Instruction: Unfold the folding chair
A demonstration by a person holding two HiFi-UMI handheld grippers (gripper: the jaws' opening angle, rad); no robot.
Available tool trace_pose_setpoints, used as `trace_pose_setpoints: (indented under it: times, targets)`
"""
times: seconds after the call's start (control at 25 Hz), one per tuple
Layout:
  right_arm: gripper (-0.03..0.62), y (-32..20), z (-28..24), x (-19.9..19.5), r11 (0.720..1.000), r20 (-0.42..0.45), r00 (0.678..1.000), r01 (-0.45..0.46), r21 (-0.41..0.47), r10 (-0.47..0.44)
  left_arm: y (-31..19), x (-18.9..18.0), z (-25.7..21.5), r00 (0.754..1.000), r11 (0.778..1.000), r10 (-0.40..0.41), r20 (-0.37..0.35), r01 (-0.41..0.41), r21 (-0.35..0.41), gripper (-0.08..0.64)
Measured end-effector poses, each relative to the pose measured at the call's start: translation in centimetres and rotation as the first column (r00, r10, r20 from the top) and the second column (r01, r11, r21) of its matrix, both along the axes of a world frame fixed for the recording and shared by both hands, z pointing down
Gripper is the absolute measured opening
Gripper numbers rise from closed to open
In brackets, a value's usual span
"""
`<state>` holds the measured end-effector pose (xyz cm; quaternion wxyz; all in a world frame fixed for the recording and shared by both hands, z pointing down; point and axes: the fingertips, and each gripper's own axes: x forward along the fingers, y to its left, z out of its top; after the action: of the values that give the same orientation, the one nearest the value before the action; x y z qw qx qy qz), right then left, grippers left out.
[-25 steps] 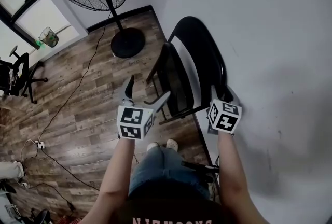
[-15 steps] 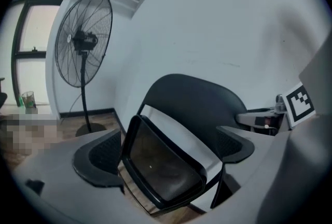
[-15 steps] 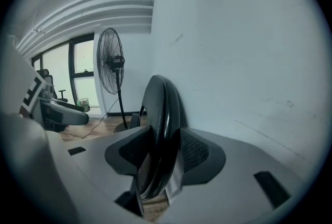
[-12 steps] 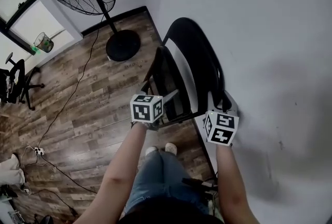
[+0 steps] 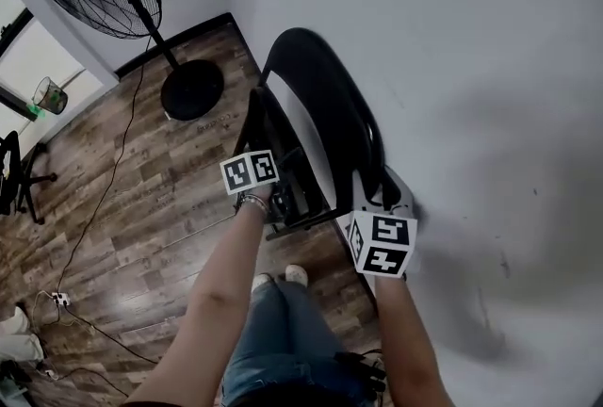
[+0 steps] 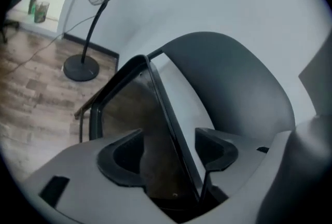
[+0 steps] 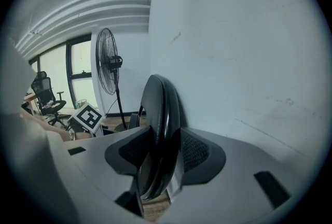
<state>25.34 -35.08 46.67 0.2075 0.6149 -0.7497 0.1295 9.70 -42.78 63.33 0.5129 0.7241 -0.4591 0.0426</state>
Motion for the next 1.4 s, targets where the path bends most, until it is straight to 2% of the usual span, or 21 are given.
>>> trace_pose_setpoints:
  times: [0.04, 0.12, 0.2, 0.24, 0.4, 0.48, 0.84, 1.04, 1.24, 1.4]
  targets:
    - [0.172, 0.0, 0.0, 0.1, 1.000, -0.003, 1.000, -0.005, -0.004, 0.005, -0.2, 0.3, 0.3, 0.998, 1.000, -0.014, -0.067, 0.013, -0.022, 0.250]
    - [0.173, 0.0, 0.1, 0.2, 1.000, -0.009, 1.000, -0.011, -0.006, 0.011, -0.6, 1.1, 0.5, 0.978, 0.998, -0.044, -0.204, 0.035, -0.047, 0.159]
    - [0.173, -0.2, 0.0, 0.1, 1.000, -0.010, 1.000, -0.010, 0.002, 0.010, -1.3, 1.7, 0.4, 0.949, 0.996, -0.080, -0.304, 0.062, -0.067, 0.076]
    - [0.173, -0.2, 0.0, 0.1, 1.000, -0.014, 1.000, -0.012, 0.005, 0.012, -1.5, 1.8, 0.4, 0.939, 0.994, -0.095, -0.330, 0.072, -0.081, 0.049]
    - [0.181, -0.2, -0.1, 0.1, 0.999, -0.044, 0.998, -0.042, 0.009, 0.042, -1.5, 2.0, 0.3, 0.913, 0.989, -0.129, -0.387, 0.092, -0.114, 0.031]
    - [0.183, -0.2, -0.1, 0.1, 0.999, -0.052, 0.998, -0.045, 0.009, 0.046, -1.5, 1.9, 0.4, 0.906, 0.988, -0.142, -0.399, 0.104, -0.115, 0.028]
    - [0.188, 0.3, -0.3, -0.4, 0.998, -0.131, 0.989, -0.067, 0.005, 0.067, -1.0, 1.4, 0.2, 0.917, 0.989, -0.135, -0.376, 0.104, -0.102, 0.028]
    - [0.193, 1.3, -1.3, -2.5, 0.998, -0.153, 0.987, -0.047, 0.030, 0.051, -0.1, -0.1, -0.2, 0.899, 0.987, -0.155, -0.411, 0.127, -0.094, 0.028]
    - [0.190, 2.6, -2.4, -5.0, 0.998, -0.111, 0.993, -0.024, 0.065, 0.031, 1.0, -2.3, -0.7, 0.892, 0.988, -0.155, -0.424, 0.132, -0.084, 0.028]
    - [0.187, 3.3, -2.9, -6.5, 1.000, -0.021, 1.000, -0.011, 0.028, 0.012, 1.9, -4.0, -1.0, 0.886, 0.989, -0.147, -0.439, 0.131, -0.067, 0.029]
